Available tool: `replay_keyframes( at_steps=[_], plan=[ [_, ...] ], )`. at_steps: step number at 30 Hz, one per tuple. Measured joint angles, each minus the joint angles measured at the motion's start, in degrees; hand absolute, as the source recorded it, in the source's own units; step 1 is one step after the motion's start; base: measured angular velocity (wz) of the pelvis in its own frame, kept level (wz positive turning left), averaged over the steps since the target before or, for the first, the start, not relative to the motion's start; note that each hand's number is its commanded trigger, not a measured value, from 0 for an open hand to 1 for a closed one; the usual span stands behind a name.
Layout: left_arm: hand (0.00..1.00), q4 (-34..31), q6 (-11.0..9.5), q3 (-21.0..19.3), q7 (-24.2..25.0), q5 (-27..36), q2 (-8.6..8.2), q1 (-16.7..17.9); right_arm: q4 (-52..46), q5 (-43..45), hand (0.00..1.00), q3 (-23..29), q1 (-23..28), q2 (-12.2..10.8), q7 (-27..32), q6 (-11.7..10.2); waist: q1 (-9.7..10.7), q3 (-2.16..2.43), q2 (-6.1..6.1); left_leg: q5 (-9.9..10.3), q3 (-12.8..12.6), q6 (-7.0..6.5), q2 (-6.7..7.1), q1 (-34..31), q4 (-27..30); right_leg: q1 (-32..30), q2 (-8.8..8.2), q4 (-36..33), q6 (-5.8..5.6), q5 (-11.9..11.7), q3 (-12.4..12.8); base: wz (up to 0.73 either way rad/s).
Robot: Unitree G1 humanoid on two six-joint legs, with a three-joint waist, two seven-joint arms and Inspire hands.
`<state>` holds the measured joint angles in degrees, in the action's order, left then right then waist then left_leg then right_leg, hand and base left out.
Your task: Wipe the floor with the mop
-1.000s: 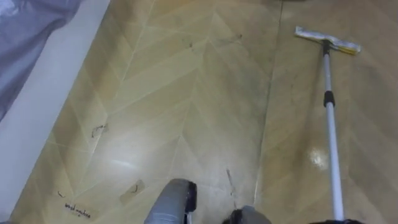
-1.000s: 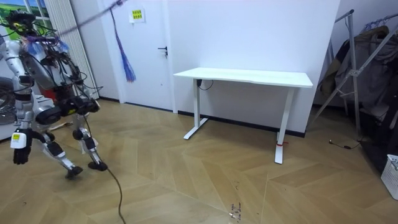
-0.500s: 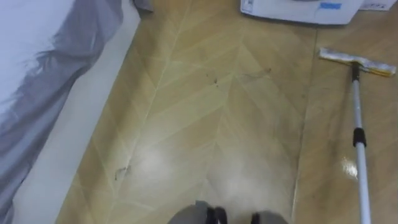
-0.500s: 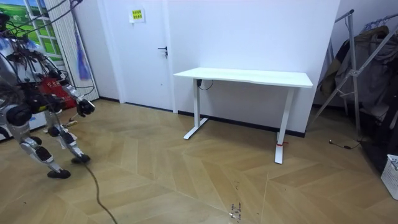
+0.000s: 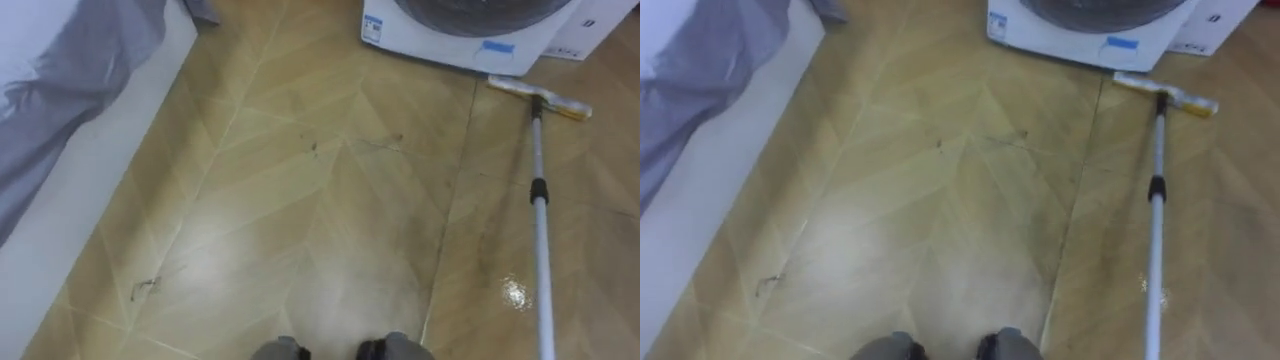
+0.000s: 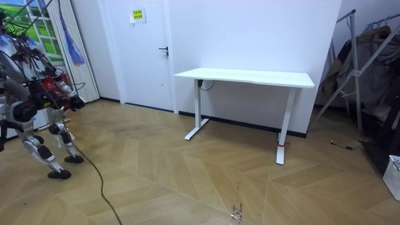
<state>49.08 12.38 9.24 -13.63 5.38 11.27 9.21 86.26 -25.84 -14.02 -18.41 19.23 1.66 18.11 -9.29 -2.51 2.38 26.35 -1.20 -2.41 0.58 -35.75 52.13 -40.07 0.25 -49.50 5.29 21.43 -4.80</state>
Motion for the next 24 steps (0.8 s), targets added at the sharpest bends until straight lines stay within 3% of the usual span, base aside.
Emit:
replay_keyframes(
  at_steps=[2, 6, 10, 12, 14, 15, 20, 24],
  plan=[
    [0.00, 0.01, 0.45, 0.07, 0.14, -0.61, 0.07, 0.62, -0.04, 0.20, 1.00, 0.15, -0.01, 0.78, -0.71, 0.03, -0.64, 0.04, 0.38, 0.45, -0.08, 0.70, 0.01, -0.38, -1.35, -1.10, -0.01, 0.09, -0.27, -0.96, 0.01, -0.04],
    [0.00, 1.70, 1.53, -0.25, 0.21, -1.38, -0.34, 0.06, 0.17, 2.83, 1.00, 0.20, -0.52, 1.56, -2.52, -1.95, -0.59, -0.04, -0.97, -1.43, -0.30, 0.60, -0.61, 0.61, -4.92, 0.31, 0.20, 4.54, -0.11, -4.25, -0.32, -0.11],
    [0.00, 3.89, 2.04, -0.25, 0.20, -5.45, -1.00, 0.08, 0.57, 3.85, 1.00, -0.36, 2.78, 1.89, -2.94, -3.38, 0.03, 0.43, -3.03, -3.56, -0.02, 0.50, -0.54, 5.64, -10.58, 5.97, 0.56, 10.81, -0.45, -6.49, -0.68, 0.06],
    [0.00, 3.98, 2.75, -0.17, 0.20, -7.71, -1.52, 1.03, 0.91, 5.76, 1.00, -0.45, 7.33, 1.86, -1.92, -3.64, 0.82, 1.07, -3.82, -5.64, 0.59, 0.24, 0.25, 10.15, -16.11, 10.66, -0.41, 14.80, -0.84, -6.98, -1.66, 0.35],
    [0.00, 4.06, 3.08, -0.35, 0.19, -9.23, -1.60, 2.35, 1.38, 8.11, 1.00, -0.46, 10.34, 1.54, -1.15, -3.59, 1.95, 1.23, -3.82, -7.13, 1.28, 0.36, 0.75, 14.17, -20.30, 14.48, -0.72, 17.96, -0.86, -7.47, -2.25, 0.26],
    [0.00, 4.16, 3.53, -1.31, 0.25, -10.08, -1.72, 3.03, 1.37, 10.12, 1.00, -0.31, 12.89, 1.18, -0.84, -3.59, 2.98, 1.83, -3.96, -7.88, 1.83, 0.48, 0.96, 16.71, -22.84, 16.85, -0.71, 19.95, -0.85, -7.71, -2.73, 0.21],
    [0.00, 6.71, 3.60, -5.10, 0.36, -12.40, -1.94, 3.41, 0.05, 15.75, 1.00, -0.15, 20.10, -0.65, -0.58, -3.56, 5.90, 2.21, -3.15, -9.66, 2.41, 1.17, 0.63, 27.01, -31.26, 25.62, 0.24, 25.67, -0.59, -8.05, -2.67, 0.01],
    [0.00, 8.67, 3.48, -6.38, 0.36, -12.40, -2.23, 3.01, -0.35, 19.81, 1.00, 1.44, 21.48, -3.50, -1.49, -3.23, 7.14, 2.63, -1.59, -10.42, 1.95, 1.48, -0.10, 34.56, -35.55, 31.66, 1.77, 29.28, -0.34, -8.15, -0.60, -0.22]
  ],
)
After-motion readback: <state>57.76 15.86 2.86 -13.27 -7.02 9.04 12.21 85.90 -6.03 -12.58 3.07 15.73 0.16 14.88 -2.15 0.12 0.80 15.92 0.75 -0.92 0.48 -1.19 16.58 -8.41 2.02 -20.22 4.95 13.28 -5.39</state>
